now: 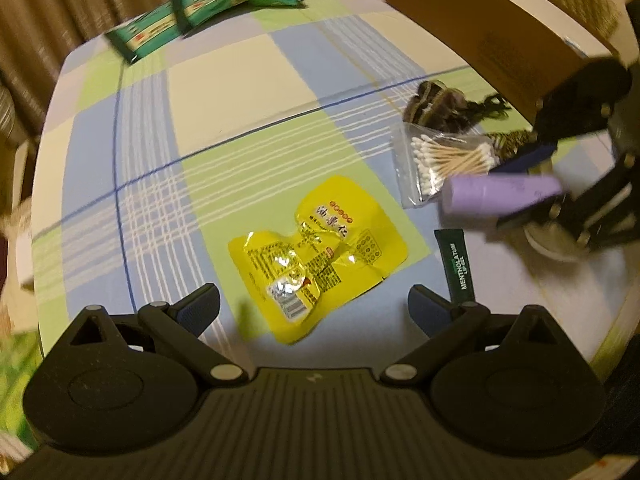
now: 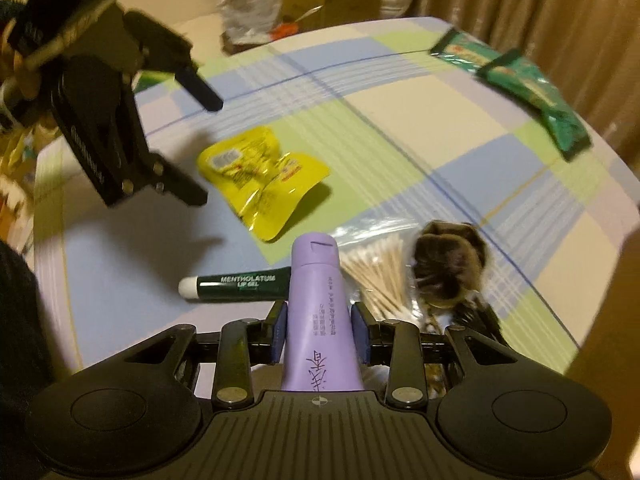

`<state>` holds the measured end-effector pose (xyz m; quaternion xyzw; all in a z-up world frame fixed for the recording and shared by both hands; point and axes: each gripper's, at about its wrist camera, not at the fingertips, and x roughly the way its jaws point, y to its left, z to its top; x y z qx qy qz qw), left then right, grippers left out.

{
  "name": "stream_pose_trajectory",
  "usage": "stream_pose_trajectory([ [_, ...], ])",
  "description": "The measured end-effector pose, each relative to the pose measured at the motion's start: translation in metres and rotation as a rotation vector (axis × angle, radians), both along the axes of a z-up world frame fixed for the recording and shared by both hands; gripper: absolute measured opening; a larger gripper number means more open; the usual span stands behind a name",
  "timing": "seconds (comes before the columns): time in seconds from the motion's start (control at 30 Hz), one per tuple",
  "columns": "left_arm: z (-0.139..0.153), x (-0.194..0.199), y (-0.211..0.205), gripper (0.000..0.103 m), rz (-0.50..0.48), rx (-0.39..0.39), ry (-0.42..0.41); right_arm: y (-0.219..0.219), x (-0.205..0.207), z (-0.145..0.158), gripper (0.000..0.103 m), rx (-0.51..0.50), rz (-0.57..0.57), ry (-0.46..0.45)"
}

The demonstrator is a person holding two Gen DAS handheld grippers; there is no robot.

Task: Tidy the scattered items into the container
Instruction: 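Grasp the purple tube with the right gripper and lift it, then grasp the yellow snack packet with the left gripper while the right gripper holds the purple tube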

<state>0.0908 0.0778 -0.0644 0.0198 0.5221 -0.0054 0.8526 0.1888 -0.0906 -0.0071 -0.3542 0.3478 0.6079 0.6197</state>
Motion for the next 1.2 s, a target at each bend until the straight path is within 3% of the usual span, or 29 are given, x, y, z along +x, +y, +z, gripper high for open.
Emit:
stream_pose_trajectory([
  [0.47,-0.028,0.032,0.001,0.095,-0.512,0.116,0.034,-0.077,0.027,0.031,0.032,0.101,-0.495,0.127],
  [0.67,-0.036,0.044,-0.001,0.084,-0.645,0.083,0.043,-0.123,0.035,0.039,0.032,0.144,-0.701,0.183],
  [0.73,-0.036,0.043,-0.002,0.074,-0.672,0.055,0.025,-0.133,0.035,0.040,0.032,0.151,-0.751,0.190],
  [0.93,-0.036,0.035,-0.005,0.068,-0.639,0.024,-0.004,-0.151,0.033,0.039,0.032,0.157,-0.833,0.210],
  [1.1,-0.032,0.027,-0.008,0.053,-0.502,-0.004,-0.013,-0.153,0.033,0.034,0.032,0.148,-0.849,0.207],
  [1.2,-0.031,0.022,-0.009,0.050,-0.422,-0.007,-0.023,-0.154,0.034,0.033,0.032,0.156,-0.843,0.208],
])
